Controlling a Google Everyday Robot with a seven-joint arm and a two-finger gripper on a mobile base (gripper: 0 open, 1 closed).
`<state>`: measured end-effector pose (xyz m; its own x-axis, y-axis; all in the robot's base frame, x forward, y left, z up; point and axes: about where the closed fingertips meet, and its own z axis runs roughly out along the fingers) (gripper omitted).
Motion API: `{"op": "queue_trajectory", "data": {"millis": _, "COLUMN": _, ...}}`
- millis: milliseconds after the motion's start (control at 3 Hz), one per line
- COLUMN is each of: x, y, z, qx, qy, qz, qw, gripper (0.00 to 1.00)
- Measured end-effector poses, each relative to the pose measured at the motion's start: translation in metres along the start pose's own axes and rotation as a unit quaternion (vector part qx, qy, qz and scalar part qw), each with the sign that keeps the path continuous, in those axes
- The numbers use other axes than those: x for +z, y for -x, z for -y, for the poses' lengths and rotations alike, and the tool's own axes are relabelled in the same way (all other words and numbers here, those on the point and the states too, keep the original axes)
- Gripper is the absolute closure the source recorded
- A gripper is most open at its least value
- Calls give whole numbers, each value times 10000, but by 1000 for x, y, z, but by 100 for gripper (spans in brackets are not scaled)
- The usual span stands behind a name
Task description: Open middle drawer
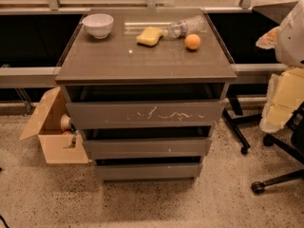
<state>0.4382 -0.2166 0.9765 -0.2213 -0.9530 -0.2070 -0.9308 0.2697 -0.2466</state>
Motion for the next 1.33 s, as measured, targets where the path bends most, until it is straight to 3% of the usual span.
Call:
{"op": "queue_trajectory", "data": {"millis": 333, "x": 0, "y": 0, "z": 0, "qx": 0, "qy": 0, "qz": 0, "qw": 10000, "gripper": 0}}
{"op": "queue_trajectory", "data": {"millis": 1000, "x": 38, "y": -2, "z": -2, "qx": -155, "qy": 121, "qz": 266, "qw": 9995, "gripper": 0}}
{"op": "queue_trajectory", "data": {"millis": 1333, "x": 69, "y": -8, "z": -5, "qx": 13, "qy": 290, "qz": 511, "qw": 9983, "gripper": 0}}
